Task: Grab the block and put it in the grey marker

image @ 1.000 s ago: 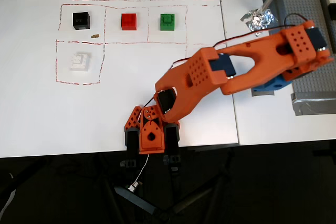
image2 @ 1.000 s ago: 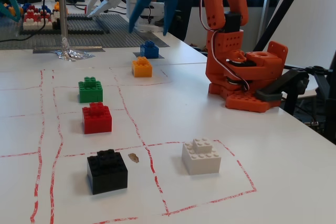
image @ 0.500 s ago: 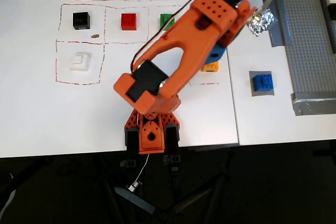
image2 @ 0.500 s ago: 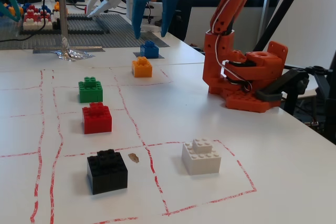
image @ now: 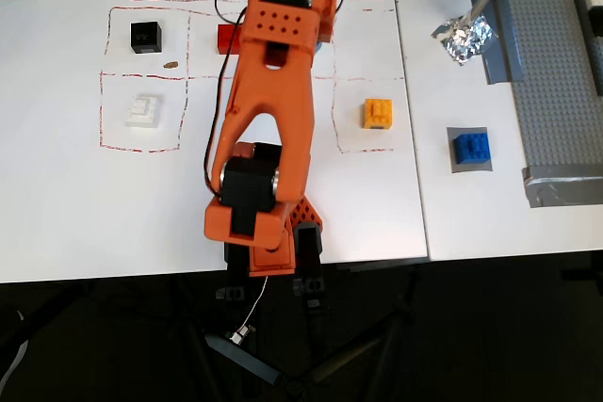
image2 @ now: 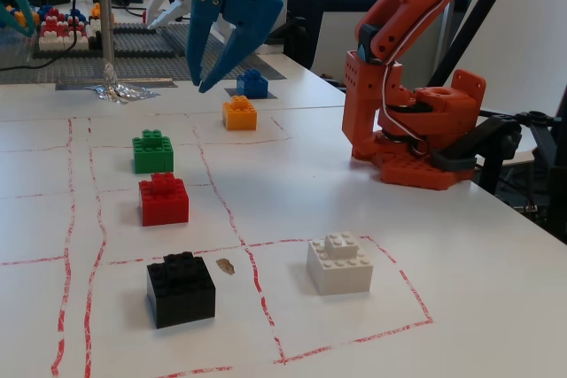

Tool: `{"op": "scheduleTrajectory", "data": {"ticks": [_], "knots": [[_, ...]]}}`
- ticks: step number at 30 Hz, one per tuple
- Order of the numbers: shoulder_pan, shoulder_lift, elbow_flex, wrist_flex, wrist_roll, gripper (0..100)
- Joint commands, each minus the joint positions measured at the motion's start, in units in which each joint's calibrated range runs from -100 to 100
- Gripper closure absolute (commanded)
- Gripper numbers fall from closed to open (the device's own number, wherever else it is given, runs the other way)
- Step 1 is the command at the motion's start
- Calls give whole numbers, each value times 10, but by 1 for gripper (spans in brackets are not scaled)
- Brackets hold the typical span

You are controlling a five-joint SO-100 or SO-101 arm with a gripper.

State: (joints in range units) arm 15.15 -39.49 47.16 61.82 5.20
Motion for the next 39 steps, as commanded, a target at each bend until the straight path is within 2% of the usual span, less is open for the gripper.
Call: {"op": "scheduleTrajectory", "data": {"ticks": [1,7,17,22,39], "knots": [[-45,-96,49,-83,-38,100],[-117,-278,262,-217,-56,100],[-147,-456,478,-239,-64,100],[-146,-514,526,-223,-64,100],[-145,-601,526,-106,-73,100]]}}
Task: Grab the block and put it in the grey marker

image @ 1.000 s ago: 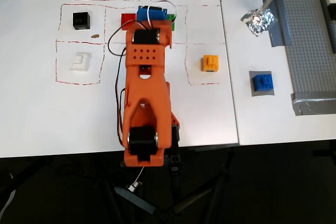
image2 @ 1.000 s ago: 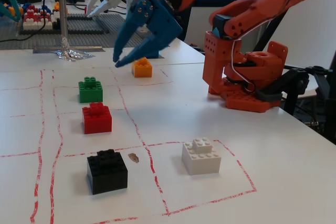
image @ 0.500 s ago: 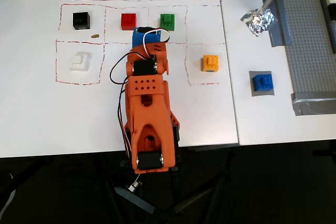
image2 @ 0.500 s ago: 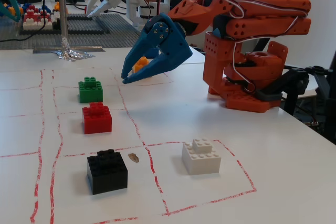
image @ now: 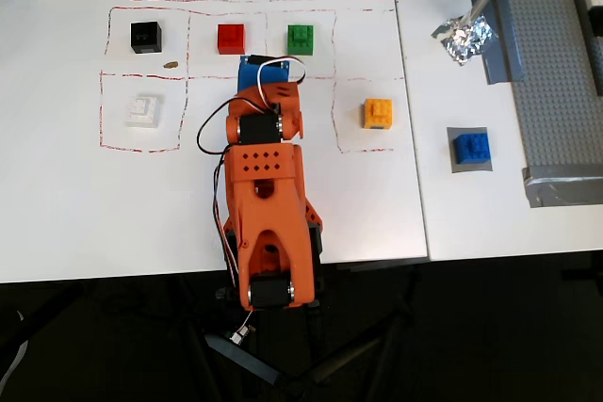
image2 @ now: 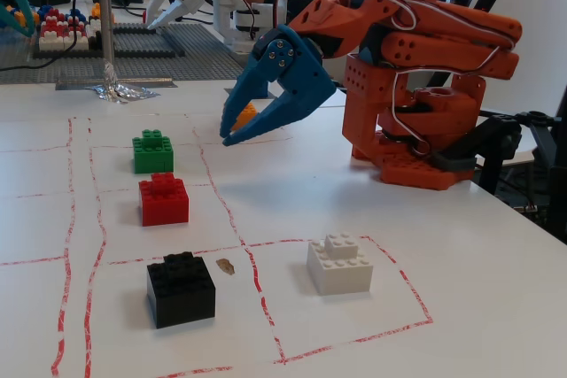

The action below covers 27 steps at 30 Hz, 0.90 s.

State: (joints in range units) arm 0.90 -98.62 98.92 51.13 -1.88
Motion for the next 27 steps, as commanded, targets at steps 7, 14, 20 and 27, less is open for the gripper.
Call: {"op": "scheduleTrajectory", "data": {"ticks": [7,14,20,27], "knots": [[-3,-9,9,1,0,100],[-1,-9,9,1,-4,100],[-1,-9,9,1,-3,100],[-1,-9,9,1,-3,100]]}}
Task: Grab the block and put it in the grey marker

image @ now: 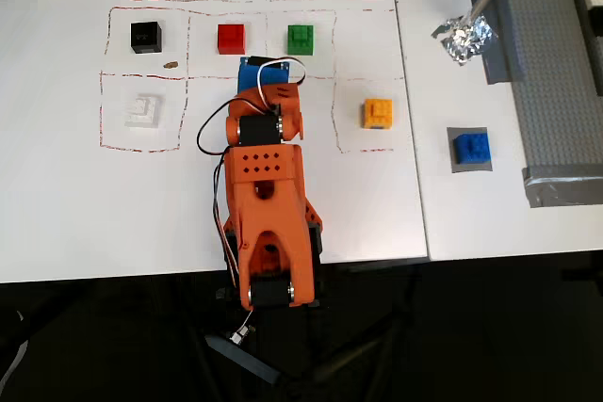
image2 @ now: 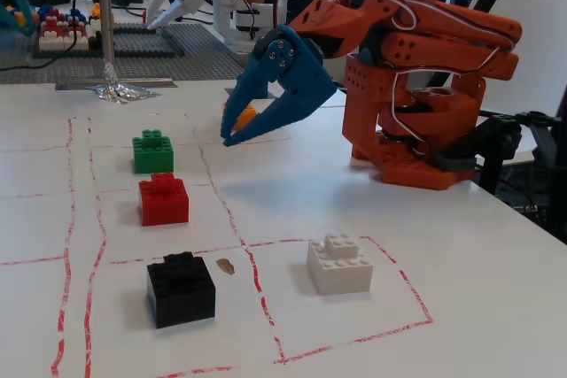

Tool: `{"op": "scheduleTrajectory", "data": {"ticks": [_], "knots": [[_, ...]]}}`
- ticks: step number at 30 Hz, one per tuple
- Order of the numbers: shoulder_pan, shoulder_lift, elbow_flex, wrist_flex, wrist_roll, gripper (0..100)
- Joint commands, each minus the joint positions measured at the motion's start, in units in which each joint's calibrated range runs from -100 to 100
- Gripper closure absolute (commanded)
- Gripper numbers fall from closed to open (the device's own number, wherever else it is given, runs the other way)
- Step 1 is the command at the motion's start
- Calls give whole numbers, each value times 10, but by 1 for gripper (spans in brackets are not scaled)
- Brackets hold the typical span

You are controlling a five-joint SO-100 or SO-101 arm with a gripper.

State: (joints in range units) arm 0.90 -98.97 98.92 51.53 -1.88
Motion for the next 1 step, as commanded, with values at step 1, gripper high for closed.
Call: {"op": "scheduleTrajectory", "data": {"ticks": [1], "knots": [[-1,-6,9,-3,-3,100]]}}
